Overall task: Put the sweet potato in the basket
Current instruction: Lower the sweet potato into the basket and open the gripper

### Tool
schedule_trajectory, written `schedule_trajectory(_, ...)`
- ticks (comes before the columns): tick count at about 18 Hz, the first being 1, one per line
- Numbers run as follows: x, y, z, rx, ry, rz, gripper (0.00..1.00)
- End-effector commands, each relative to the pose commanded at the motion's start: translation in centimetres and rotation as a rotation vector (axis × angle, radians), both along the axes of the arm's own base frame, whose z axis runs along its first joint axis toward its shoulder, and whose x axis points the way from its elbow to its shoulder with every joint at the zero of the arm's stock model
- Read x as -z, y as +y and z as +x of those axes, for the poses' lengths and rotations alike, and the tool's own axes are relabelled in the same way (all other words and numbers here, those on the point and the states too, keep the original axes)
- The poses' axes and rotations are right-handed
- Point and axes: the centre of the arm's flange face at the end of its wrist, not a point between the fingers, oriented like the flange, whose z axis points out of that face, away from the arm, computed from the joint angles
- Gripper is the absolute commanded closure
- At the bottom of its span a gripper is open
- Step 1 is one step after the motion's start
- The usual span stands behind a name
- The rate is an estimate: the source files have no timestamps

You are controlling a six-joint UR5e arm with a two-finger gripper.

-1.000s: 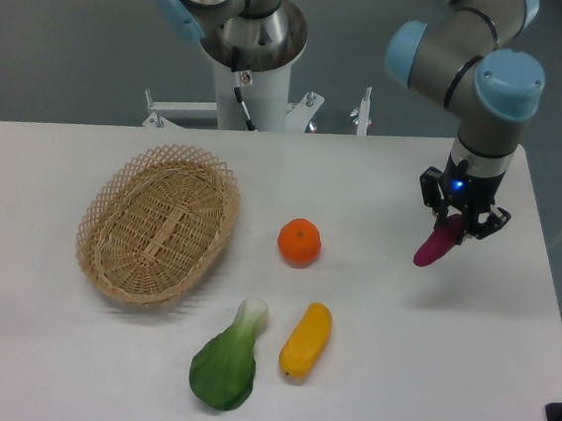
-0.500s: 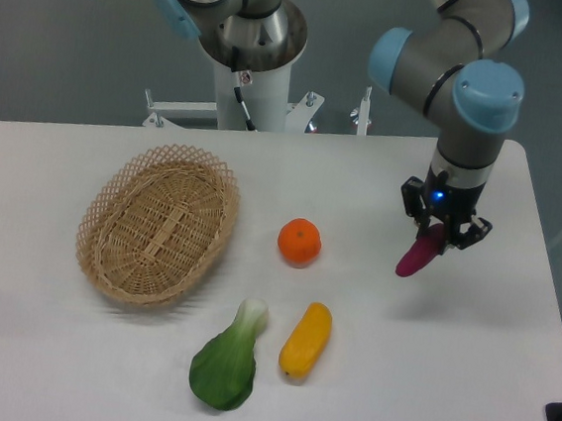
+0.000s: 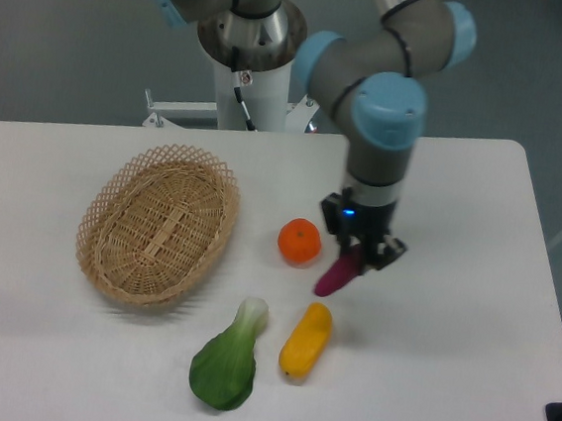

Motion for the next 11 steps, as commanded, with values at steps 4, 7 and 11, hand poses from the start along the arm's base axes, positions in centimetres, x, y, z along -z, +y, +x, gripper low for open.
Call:
schedule_trajectory(4,1.0,1.1,6.7,0.070,-0.023,-0.014,0.93)
schedule_trajectory(7,1.7,1.8,11.2,0.108,-0.039,-0.028,0.93)
schedule_trajectory(11,2.7,2.8,15.7,0.150,-0.058,-0.047,0.87)
